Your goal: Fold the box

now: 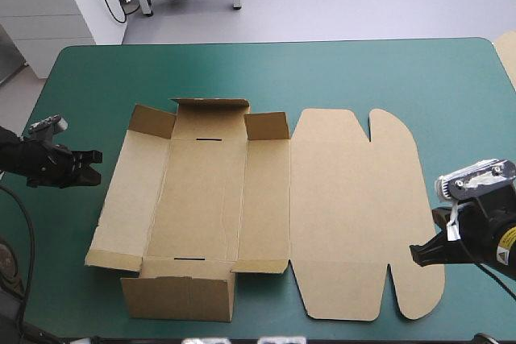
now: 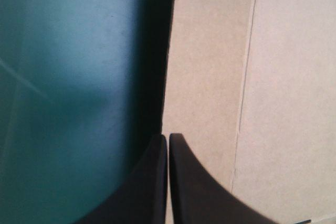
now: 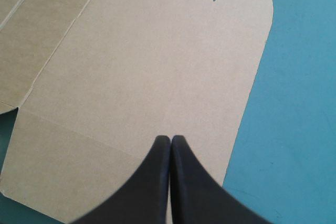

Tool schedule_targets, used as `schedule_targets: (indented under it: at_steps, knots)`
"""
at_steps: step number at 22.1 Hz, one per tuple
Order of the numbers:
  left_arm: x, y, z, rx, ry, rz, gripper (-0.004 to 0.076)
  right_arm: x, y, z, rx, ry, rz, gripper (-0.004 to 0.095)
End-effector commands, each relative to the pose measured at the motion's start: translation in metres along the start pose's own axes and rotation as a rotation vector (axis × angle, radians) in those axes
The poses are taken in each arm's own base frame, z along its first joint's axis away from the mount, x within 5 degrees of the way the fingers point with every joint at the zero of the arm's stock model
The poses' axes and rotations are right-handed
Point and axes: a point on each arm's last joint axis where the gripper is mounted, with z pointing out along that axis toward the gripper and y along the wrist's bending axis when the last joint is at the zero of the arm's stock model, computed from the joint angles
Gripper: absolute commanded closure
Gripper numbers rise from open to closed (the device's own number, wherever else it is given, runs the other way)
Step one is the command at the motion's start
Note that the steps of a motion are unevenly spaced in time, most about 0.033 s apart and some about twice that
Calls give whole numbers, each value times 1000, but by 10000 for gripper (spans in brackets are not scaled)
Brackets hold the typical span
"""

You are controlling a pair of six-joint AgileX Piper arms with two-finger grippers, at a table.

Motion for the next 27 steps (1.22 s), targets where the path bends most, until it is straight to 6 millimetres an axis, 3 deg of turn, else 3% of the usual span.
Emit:
schedule_targets:
  at_steps: [1, 7, 9, 12, 14, 22, 27]
  knots:
    - [8, -20, -7, 24, 63, 63, 725, 0, -1, 2, 12, -1, 2, 929]
    - [6, -26, 0, -47, 87, 136, 694, 4, 1, 7, 6, 22, 1, 929]
    - [6, -28, 1, -55, 99, 147, 608, 4, 2, 7, -8, 25, 6, 929]
    - [7, -28, 2, -68, 115, 155, 367, 4, 4, 7, -27, 29, 6, 929]
    - [8, -29, 2, -59, 119, 133, 313, 4, 4, 7, -27, 29, -1, 929]
    - [4, -33, 3, -18, 76, 86, 313, 4, 3, 7, -25, 28, -17, 927]
    - [12, -26, 24, 22, 123, 26, 311, 4, 3, 7, -24, 28, -18, 927]
